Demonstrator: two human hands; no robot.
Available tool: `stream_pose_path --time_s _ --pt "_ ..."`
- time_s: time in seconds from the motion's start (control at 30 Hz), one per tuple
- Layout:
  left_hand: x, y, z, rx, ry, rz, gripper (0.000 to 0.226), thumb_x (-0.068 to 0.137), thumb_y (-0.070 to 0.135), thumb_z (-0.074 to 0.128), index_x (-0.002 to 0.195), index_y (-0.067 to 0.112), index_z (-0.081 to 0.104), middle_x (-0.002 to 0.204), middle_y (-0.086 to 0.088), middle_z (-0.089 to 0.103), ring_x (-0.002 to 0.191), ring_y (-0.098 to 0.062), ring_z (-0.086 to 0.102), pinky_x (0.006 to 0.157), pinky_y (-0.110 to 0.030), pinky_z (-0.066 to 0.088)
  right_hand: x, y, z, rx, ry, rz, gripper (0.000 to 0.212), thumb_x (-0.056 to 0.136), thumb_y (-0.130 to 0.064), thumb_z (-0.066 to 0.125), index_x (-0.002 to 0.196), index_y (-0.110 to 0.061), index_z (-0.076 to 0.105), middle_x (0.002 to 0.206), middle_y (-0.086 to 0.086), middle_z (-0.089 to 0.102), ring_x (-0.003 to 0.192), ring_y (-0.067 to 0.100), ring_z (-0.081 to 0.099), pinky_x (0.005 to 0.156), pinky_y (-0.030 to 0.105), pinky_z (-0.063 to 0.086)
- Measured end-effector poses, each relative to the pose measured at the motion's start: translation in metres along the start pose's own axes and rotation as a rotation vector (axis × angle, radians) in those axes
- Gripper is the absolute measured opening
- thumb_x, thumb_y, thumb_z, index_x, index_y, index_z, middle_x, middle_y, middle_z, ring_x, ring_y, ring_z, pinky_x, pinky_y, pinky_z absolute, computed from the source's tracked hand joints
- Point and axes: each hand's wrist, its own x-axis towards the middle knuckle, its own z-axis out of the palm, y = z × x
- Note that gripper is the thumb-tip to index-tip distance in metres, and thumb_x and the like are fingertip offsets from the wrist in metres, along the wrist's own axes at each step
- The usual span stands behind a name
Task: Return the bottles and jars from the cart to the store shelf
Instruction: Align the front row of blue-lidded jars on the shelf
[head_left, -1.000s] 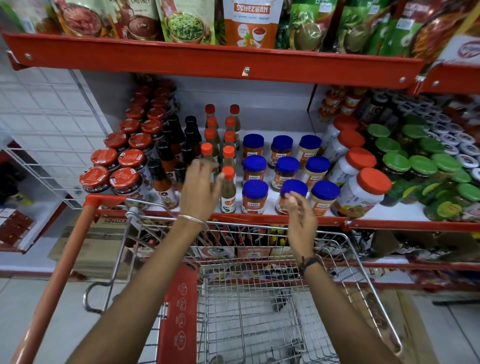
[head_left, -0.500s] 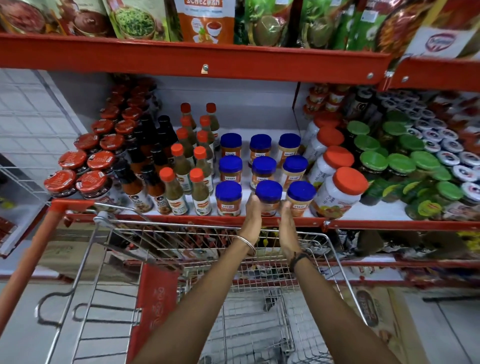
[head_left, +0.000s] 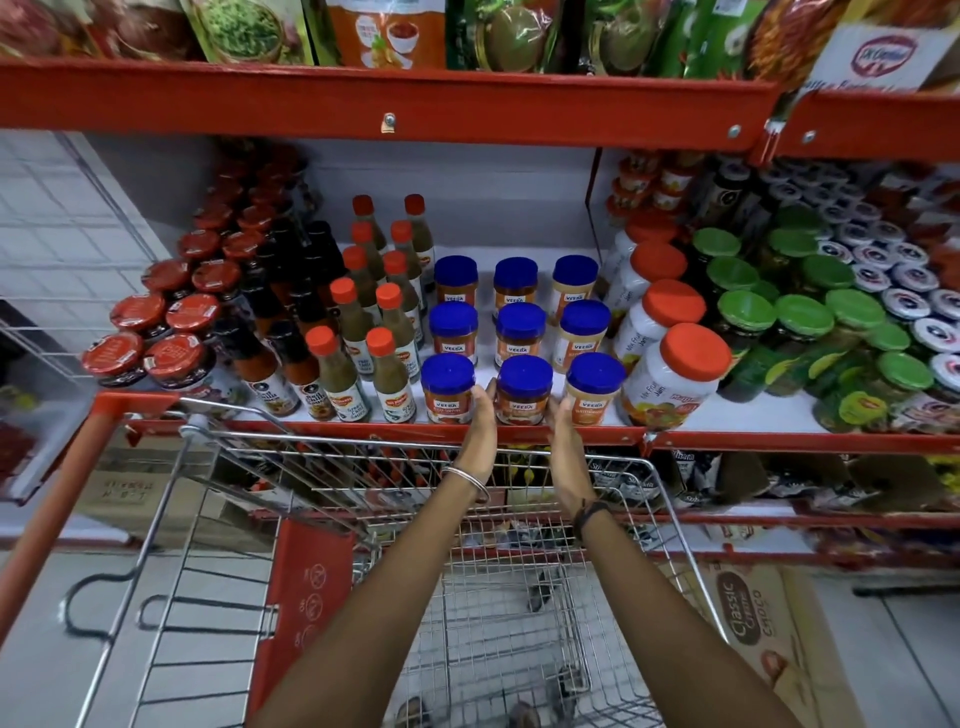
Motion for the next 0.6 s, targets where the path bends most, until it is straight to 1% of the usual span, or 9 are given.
stream_pose_path --time_s 0.07,0.13,0.2,0.27,0.3,0.37,0.47,0.53,0.6 --pt "-0.001 -0.001 0.001 -0.001 0.027 0.011 0.07 0.087 0.058 -0.001 0.139 0.022 0.029 0.148 -0.008 0.037 0.136 -0.02 0.033 0.118 -0.044 0.02 -0.002 -0.004 -0.002 0.001 -0.008 0.014 0.077 0.063 -0.088 0.016 0.117 -0.043 0.047 0.126 -0.006 0.052 0.117 0.01 0.046 0.103 0.033 0.032" --pt "-0.005 -0.003 0.005 0.011 0.072 0.035 0.062 0.091 0.051 0.002 0.137 0.023 0.032 0.146 -0.009 0.039 0.129 -0.014 0.036 0.111 -0.037 0.024 -0.005 -0.001 -0.006 0.001 0.02 0.008 0.072 0.074 -0.076 0.017 0.121 -0.033 0.051 0.13 -0.001 0.055 0.117 0.013 0.049 0.108 0.036 0.033" --pt "-0.013 -0.01 0.013 0.028 0.149 0.066 0.053 0.094 0.051 0.01 0.133 0.026 0.036 0.14 -0.001 0.045 0.121 -0.009 0.038 0.103 -0.031 0.03 -0.01 0.009 -0.012 0.008 0.14 -0.061 0.064 0.087 -0.063 0.022 0.123 -0.022 0.055 0.131 0.005 0.059 0.12 0.017 0.053 0.109 0.041 0.037" --pt "-0.028 -0.017 0.025 0.027 0.305 0.123 0.035 0.092 0.054 0.023 0.112 0.035 0.044 0.117 0.009 0.054 0.106 -0.007 0.046 0.089 -0.023 0.038 -0.017 0.017 -0.023 0.049 0.339 -0.15 0.046 0.095 -0.047 0.026 0.111 -0.02 0.061 0.118 0.006 0.066 0.111 0.019 0.059 0.104 0.044 0.043" --pt "-0.033 -0.02 0.032 0.035 0.354 0.157 0.031 0.088 0.058 0.027 0.101 0.037 0.046 0.107 0.007 0.054 0.098 -0.005 0.05 0.08 -0.021 0.038 -0.018 0.02 -0.029 0.076 0.431 -0.177 0.041 0.095 -0.042 0.027 0.106 -0.021 0.061 0.112 0.005 0.066 0.107 0.02 0.06 0.102 0.045 0.044" --pt "-0.038 -0.027 0.047 0.067 0.273 0.176 0.039 0.082 0.065 0.026 0.102 0.039 0.048 0.11 0.004 0.053 0.099 -0.003 0.051 0.085 -0.024 0.04 -0.014 0.021 -0.043 0.15 0.519 -0.17 0.04 0.094 -0.042 0.027 0.109 -0.021 0.058 0.114 0.004 0.061 0.109 0.02 0.057 0.103 0.047 0.042" --pt "-0.029 -0.029 0.066 0.09 0.029 0.118 0.078 0.073 0.081 0.02 0.127 0.028 0.04 0.133 0.008 0.041 0.125 -0.007 0.039 0.108 -0.032 0.032 -0.002 0.018 -0.056 0.152 0.369 -0.085 0.064 0.092 -0.056 0.021 0.136 -0.014 0.04 0.143 0.008 0.044 0.131 0.02 0.041 0.112 0.046 0.033" --pt "-0.019 -0.025 0.076 0.088 -0.041 0.07 0.08 0.077 0.077 0.017 0.135 0.025 0.032 0.146 0.007 0.031 0.135 -0.008 0.029 0.115 -0.037 0.024 0.004 0.013 -0.06 0.139 0.266 -0.044 0.073 0.086 -0.063 0.016 0.143 -0.019 0.03 0.152 0.006 0.033 0.138 0.019 0.033 0.114 0.041 0.028" --pt "-0.012 -0.02 0.082 0.049 -0.053 0.044 0.073 0.081 0.074 0.017 0.13 0.024 0.038 0.14 0.01 0.035 0.128 -0.003 0.034 0.113 -0.034 0.027 0.007 0.006 -0.062 0.132 0.195 -0.018 0.084 0.079 -0.075 0.015 0.143 -0.023 0.028 0.148 -0.001 0.036 0.136 0.016 0.034 0.111 0.037 0.027"
